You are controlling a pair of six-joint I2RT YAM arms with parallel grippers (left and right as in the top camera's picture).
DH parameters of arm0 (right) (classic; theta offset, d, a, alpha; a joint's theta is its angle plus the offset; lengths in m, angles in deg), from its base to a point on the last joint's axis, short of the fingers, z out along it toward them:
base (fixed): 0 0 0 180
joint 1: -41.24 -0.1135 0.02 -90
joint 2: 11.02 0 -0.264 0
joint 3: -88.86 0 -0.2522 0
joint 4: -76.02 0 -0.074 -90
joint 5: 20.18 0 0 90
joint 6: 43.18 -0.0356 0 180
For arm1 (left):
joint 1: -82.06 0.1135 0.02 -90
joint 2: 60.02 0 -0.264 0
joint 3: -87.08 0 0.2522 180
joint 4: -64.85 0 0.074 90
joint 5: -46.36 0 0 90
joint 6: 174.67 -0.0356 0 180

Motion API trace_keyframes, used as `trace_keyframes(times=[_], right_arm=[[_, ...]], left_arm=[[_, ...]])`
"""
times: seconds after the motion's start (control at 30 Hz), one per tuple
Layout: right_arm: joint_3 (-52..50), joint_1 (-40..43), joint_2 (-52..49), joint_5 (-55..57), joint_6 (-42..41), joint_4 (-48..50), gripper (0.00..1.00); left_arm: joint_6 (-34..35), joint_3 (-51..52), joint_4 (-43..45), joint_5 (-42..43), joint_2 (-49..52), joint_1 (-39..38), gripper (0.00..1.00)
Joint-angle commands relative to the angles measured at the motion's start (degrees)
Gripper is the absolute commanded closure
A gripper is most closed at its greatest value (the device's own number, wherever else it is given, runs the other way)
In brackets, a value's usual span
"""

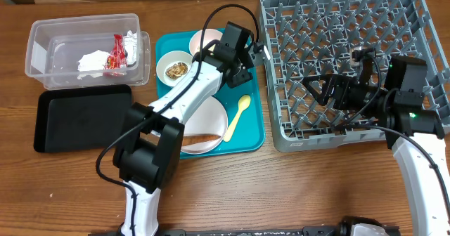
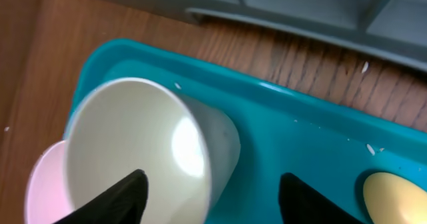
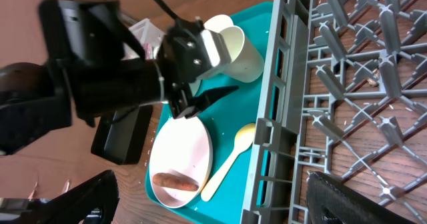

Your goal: Sort waste into correct bins and load items into the dishwasher

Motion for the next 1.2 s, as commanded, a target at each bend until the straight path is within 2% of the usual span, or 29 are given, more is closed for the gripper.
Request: trace_keyframes(times=[0.0,0.07,0.2,0.3,0.33,0.43,0.47,0.57,0.63,0.77,0.83,0.87,1.07,1.17], right_arm=[[1.2,0.1,1.1,0.6,0.6,0.1,0.08],[1.2,0.1,1.1,0.6,0.6,0.1,0.08],[1.2,0.1,1.1,0.6,0.6,0.2,0.08],[1.2,0.1,1.1,0.6,0.6,0.2,0.08],[1.2,0.1,1.1,0.6,0.6,0.2,0.08],[1.2,0.1,1.1,0.6,0.6,0.2,0.08],[1.2,0.1,1.1,0.6,0.6,0.2,0.08],[1.2,0.0,1.1,0.5,0.6,0.2,0.07],[1.2,0.0,1.1,0.5,0.6,0.3,0.07],[1.2,0.0,1.1,-0.6,0.6,0.9,0.07],[1.2,0.0,1.1,-2.6,0.5,1.6,0.07],[1.2,0.0,1.1,-4.4,0.5,2.3,0.07],[1.2,-2.1,1.1,-11.2,-1.6,7.4,0.07],[1.2,-4.8,1.1,-11.3,-5.2,12.6,0.07]], left_arm=[[1.6,-0.7,-0.1,-0.3,3.0,-0.2,0.4],[2.0,-0.7,-0.7,-0.3,3.6,-0.2,0.5],[3.5,-0.7,-0.8,-0.4,3.4,-0.2,0.77],[5.2,-0.7,-0.4,-0.8,3.0,-0.2,0.87],[8.3,-1.1,-0.5,-1.6,2.4,-0.2,0.94],[16.3,-2.0,-1.8,-2.5,0.9,-0.2,0.96],[21.4,-3.3,-4.6,-2.4,-0.4,-0.2,0.96],[28.6,-7.2,-12.7,-0.7,-2.8,0.3,0.96],[32.3,-10.2,-18.8,3.7,-4.9,1.1,0.96],[36.1,-15.3,-28.9,19.4,-9.1,4.1,0.96],[36.9,-17.0,-32.5,32.3,-11.0,6.6,0.96],[36.9,-17.4,-33.8,42.4,-11.9,8.5,0.96],[36.9,-17.4,-34.4,80.8,-12.3,16.0,0.96],[37.2,-17.4,-34.5,92.1,-12.2,17.6,0.96]])
